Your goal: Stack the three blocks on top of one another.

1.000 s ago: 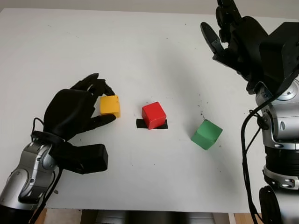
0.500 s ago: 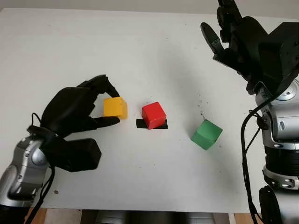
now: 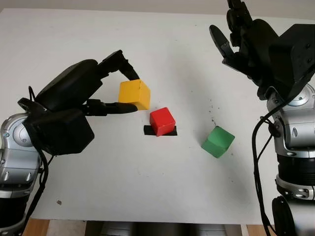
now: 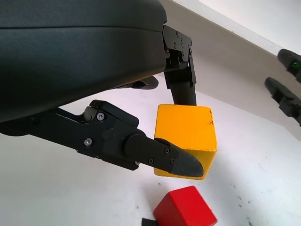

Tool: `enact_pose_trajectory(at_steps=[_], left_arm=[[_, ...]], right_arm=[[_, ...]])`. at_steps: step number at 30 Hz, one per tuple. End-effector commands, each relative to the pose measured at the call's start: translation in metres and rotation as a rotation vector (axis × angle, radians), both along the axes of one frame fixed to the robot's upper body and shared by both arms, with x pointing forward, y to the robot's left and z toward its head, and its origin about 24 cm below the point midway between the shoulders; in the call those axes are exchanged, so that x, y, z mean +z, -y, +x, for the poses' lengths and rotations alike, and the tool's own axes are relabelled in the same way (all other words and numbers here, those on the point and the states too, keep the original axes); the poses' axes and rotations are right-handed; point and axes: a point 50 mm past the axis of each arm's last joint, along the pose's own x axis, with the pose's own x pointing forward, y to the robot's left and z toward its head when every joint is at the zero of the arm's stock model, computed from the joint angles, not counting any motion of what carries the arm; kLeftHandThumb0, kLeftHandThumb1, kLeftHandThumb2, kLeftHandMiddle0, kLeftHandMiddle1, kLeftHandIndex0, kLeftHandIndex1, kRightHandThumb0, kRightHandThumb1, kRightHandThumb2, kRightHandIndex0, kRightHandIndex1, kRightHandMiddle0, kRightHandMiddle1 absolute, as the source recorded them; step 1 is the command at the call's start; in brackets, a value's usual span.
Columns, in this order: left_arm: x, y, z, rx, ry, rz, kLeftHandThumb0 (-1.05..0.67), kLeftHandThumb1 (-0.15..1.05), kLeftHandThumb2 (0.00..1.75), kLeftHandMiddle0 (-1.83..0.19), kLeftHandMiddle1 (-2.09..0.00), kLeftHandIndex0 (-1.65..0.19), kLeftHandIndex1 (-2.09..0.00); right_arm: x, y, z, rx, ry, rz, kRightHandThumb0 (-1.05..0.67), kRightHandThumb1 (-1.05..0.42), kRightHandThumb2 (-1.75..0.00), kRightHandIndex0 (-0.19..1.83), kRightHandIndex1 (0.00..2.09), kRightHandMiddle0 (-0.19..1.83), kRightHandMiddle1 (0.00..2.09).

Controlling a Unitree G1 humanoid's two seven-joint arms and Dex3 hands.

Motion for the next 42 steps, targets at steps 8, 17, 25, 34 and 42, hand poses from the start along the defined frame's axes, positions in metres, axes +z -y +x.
enact_pose_trajectory(at_steps=[8,17,25,34,42], left_arm=[[0.014,0.036,0.016,-0.076,-0.052,0.171,-0.39,1.05,0.09,-0.32,-0.06,-0.21,-1.6],[0.014,0.067,0.027,-0.127,-0.136,0.299,-0.36,1.04,0.06,-0.36,-0.07,-0.27,-1.79],[0.012,0.079,0.028,-0.154,-0.16,0.348,-0.38,1.05,0.07,-0.36,-0.06,-0.25,-1.76],[0.013,0.078,0.029,-0.135,-0.185,0.371,-0.37,1.05,0.09,-0.33,-0.05,-0.25,-1.78],[0.014,0.075,0.032,-0.156,-0.211,0.384,-0.37,1.05,0.11,-0.32,-0.05,-0.19,-1.79]], right_arm=[[0.006,-0.003,-0.002,0.021,0.026,0.011,-0.68,-1.05,-0.5,-0.19,0.02,-0.17,0.05],[0.005,-0.005,-0.003,0.016,0.025,-0.004,-0.68,-1.05,-0.52,-0.19,0.01,-0.17,0.05],[0.002,-0.006,-0.004,0.018,0.018,0.023,-0.68,-1.05,-0.51,-0.19,0.0,-0.18,0.04],[0.0,-0.006,-0.005,0.011,0.018,0.04,-0.69,-1.05,-0.5,-0.18,0.01,-0.17,0.05],[-0.002,-0.005,-0.005,0.016,0.017,0.05,-0.69,-1.05,-0.5,-0.19,0.0,-0.18,0.05]])
